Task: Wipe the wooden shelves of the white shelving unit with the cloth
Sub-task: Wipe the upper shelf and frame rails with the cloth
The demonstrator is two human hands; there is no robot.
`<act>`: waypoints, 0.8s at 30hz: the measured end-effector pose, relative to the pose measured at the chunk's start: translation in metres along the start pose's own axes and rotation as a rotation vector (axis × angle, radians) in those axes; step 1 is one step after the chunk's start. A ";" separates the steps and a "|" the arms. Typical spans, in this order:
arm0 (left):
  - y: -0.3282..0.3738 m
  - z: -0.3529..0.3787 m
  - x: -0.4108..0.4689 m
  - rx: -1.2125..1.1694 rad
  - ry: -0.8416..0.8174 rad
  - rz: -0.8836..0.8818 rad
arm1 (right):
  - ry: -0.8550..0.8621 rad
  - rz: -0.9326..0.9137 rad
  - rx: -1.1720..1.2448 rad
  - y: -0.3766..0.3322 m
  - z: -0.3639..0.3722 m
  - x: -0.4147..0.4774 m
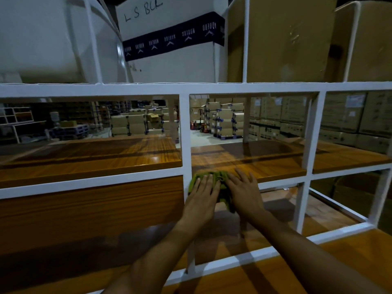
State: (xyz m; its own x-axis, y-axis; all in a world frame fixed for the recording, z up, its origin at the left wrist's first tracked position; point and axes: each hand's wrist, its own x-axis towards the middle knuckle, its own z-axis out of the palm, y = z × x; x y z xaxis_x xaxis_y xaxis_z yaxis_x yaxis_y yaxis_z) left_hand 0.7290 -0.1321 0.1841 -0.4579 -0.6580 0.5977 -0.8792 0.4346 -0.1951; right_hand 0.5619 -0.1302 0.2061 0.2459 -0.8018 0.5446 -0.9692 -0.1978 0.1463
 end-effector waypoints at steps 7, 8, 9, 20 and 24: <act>-0.001 -0.004 -0.001 -0.078 -0.019 -0.050 | 0.179 0.023 0.100 -0.045 -0.002 0.007; -0.004 -0.004 -0.002 -0.104 0.023 -0.050 | 0.234 -0.018 0.175 -0.051 0.001 0.007; -0.006 -0.005 -0.003 -0.124 0.052 -0.049 | 0.280 -0.049 0.261 -0.051 0.006 0.007; 0.009 0.005 0.038 -0.239 0.074 -0.138 | 0.135 -0.023 0.233 0.010 0.016 0.013; 0.000 0.005 0.053 -0.175 -0.149 -0.182 | -0.039 -0.086 0.184 0.012 0.018 0.034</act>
State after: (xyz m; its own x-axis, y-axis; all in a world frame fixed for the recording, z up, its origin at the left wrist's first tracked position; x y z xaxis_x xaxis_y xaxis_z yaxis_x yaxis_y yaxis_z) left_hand 0.7041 -0.1698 0.2124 -0.3204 -0.8122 0.4875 -0.9186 0.3921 0.0494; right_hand 0.5582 -0.1702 0.2118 0.3311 -0.7979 0.5038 -0.9308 -0.3637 0.0357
